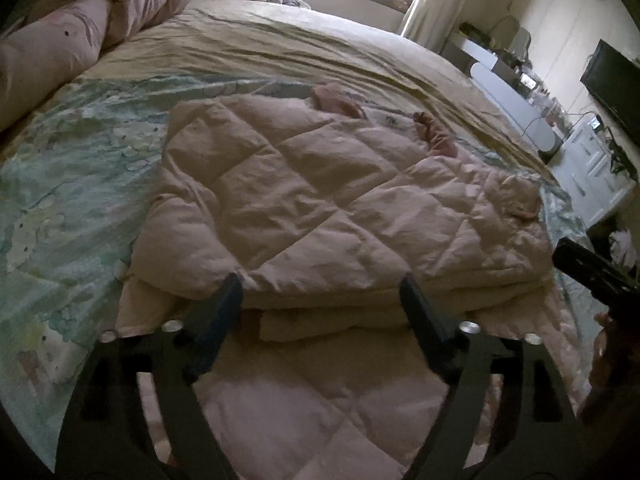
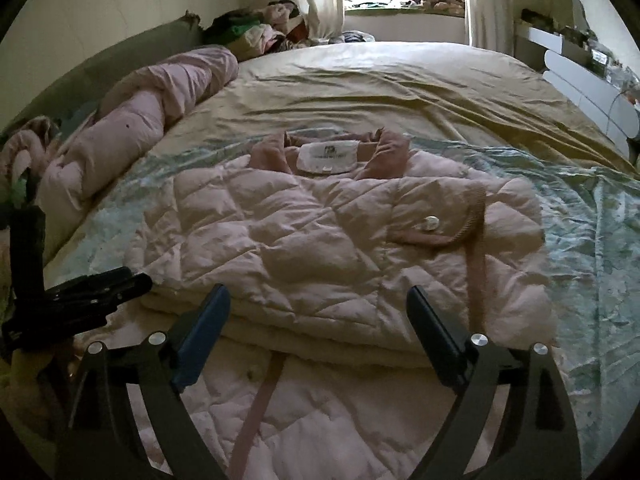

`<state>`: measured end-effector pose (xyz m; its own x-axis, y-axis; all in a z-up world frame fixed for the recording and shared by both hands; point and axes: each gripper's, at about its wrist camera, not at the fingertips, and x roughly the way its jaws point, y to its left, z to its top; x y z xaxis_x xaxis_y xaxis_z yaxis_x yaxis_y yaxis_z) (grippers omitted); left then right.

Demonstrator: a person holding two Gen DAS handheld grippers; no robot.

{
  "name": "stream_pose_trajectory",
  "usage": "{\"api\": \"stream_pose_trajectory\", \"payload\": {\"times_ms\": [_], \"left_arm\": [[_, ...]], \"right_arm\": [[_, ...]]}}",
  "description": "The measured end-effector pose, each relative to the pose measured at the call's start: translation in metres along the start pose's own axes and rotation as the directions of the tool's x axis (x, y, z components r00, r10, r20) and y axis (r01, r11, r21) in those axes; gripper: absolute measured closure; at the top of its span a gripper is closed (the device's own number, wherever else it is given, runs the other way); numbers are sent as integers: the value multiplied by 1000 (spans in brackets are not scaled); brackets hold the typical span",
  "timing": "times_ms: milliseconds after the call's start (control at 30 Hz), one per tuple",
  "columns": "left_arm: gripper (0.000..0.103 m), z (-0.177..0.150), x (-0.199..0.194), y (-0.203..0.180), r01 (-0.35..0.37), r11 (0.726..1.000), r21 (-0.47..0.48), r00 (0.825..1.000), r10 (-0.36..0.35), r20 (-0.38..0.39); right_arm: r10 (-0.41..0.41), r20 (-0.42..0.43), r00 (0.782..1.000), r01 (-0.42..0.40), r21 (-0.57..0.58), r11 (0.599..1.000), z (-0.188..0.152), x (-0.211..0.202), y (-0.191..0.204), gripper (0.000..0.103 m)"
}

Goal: Fold large clothes

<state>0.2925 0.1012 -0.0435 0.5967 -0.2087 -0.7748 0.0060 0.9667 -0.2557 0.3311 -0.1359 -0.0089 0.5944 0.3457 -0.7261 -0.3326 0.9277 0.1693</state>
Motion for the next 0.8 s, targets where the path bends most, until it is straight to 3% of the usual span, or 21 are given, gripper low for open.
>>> {"api": "stream_pose_trajectory", "payload": {"times_ms": [67,133,800], "left_arm": [[16,0,-6,-4,-13,1000,8,1000,12,10],[9,0,-14,-7,-14,1000,7,1000,14,25],[9,-4,-68,-27,-24,999,30,995,21,97]], "right_arm": [[-2,14,1000,2,7,1000,0,-8,-1,5],[0,27,1000,0,12,1000,0,-14,-2,4],[15,121,993,-15,-1,1000,-1,-67,9,4]]}}
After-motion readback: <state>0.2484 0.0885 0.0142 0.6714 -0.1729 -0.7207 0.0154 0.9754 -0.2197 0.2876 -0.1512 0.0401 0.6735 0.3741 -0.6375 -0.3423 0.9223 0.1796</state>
